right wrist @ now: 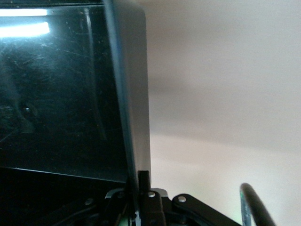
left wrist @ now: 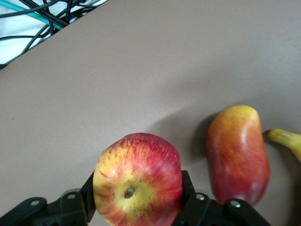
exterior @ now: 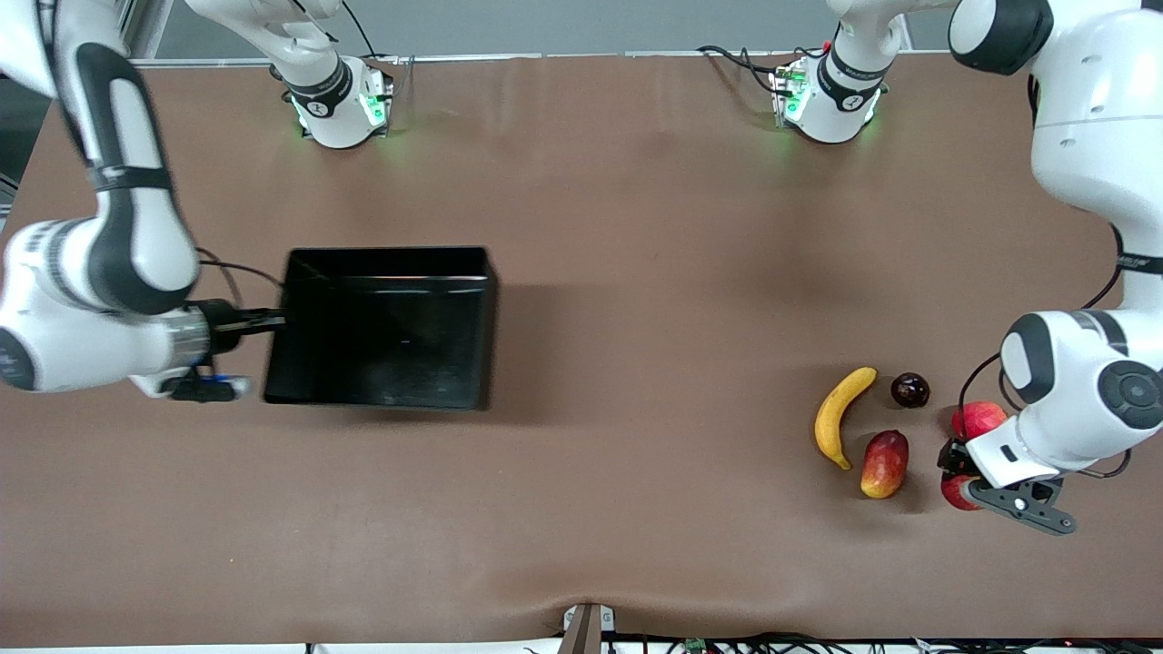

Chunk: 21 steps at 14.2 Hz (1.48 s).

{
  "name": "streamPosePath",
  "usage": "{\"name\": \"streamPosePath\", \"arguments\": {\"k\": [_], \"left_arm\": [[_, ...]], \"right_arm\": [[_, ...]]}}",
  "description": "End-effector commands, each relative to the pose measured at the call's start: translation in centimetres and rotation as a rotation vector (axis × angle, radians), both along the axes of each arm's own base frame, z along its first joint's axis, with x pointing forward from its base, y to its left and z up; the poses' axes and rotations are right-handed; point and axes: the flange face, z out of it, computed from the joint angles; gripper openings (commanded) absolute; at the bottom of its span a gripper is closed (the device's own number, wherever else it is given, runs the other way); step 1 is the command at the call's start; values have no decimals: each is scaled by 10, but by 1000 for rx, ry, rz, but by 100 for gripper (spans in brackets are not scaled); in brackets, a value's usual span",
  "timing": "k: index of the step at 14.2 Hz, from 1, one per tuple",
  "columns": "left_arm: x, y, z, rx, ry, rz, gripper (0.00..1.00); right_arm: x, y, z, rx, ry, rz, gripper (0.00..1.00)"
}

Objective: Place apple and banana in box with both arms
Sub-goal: 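Carry the apple with the left gripper while the right gripper withdraws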

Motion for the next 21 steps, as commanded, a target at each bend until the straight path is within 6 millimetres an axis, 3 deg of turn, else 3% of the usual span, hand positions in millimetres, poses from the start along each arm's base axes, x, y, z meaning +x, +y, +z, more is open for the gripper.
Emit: {"name": "streamPosePath", "arguments": {"k": [1,4,8,12,14,18,20,21], "left_arm": [[-12,-16,38,-16,30,-10,0],[-22,-37,64,-33,41,-5,0],[-46,-62,87,-45,40,25,0],[-68,-87,101,-56,43,53,0],[-80,-101,105,-64,44,73,0],[-110,-143,103,-87,45,132,0],[-129,-167,93,-105,25,151,0],[-139,-179,87,-115,17,165,0]], "right_arm": [[-3,59,6,18,-31,-3,0],[-9,135,-4,-33,-53,-49,0],[-28,230,-51,-63,-69,-88,0],[-37,278,-101,-83,-35,-69,0],[-38,303,-114,-82,-42,-37,0],[-37,319,-120,-79,-69,-48,0],[-38,326,-128,-76,-92,-54,0],[-35,323,-128,-75,-97,-62,12]]}}
